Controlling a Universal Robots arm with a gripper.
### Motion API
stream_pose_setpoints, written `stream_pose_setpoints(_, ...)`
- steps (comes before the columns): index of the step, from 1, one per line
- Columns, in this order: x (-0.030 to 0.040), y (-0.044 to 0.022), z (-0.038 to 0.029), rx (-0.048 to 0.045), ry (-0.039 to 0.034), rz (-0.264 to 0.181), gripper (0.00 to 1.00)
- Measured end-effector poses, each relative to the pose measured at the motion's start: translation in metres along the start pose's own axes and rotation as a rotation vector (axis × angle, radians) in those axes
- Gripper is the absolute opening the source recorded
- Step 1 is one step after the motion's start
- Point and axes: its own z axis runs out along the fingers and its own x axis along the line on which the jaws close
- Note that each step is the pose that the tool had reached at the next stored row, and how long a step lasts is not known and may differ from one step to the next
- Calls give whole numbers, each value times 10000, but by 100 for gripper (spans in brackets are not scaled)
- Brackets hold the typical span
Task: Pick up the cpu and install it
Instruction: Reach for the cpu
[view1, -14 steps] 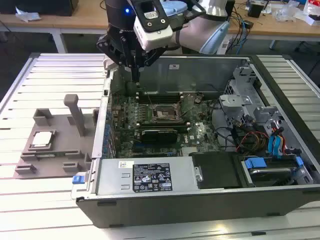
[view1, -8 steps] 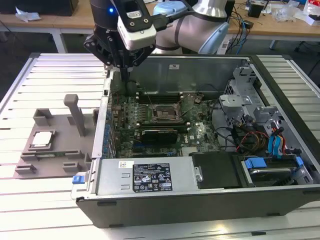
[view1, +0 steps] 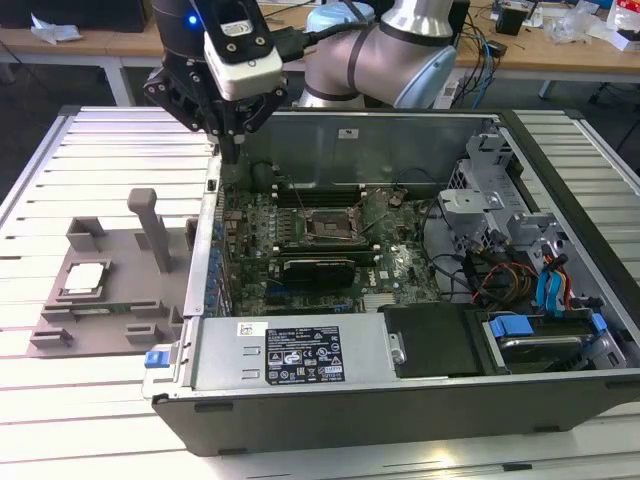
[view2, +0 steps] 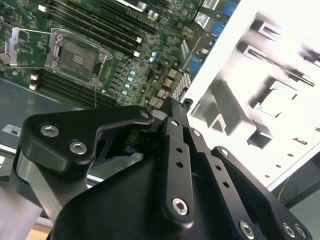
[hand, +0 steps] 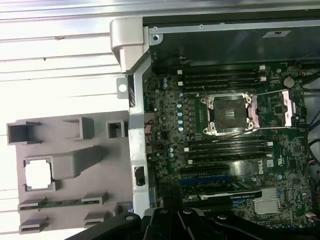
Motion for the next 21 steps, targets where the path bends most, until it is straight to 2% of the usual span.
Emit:
stream_pose_setpoints(2, 86, -6, -2, 0, 0, 0, 11)
stream_pose_setpoints(9, 226, -17, -6, -1, -2, -1, 11)
stream_pose_setpoints(16, 510, -37, -13, -2, -5, 0, 11)
stream_pose_setpoints(20, 593, -43, -16, -1, -6, -1, 11)
stream_pose_setpoints(21, 631, -46, -17, -1, -7, 0, 11)
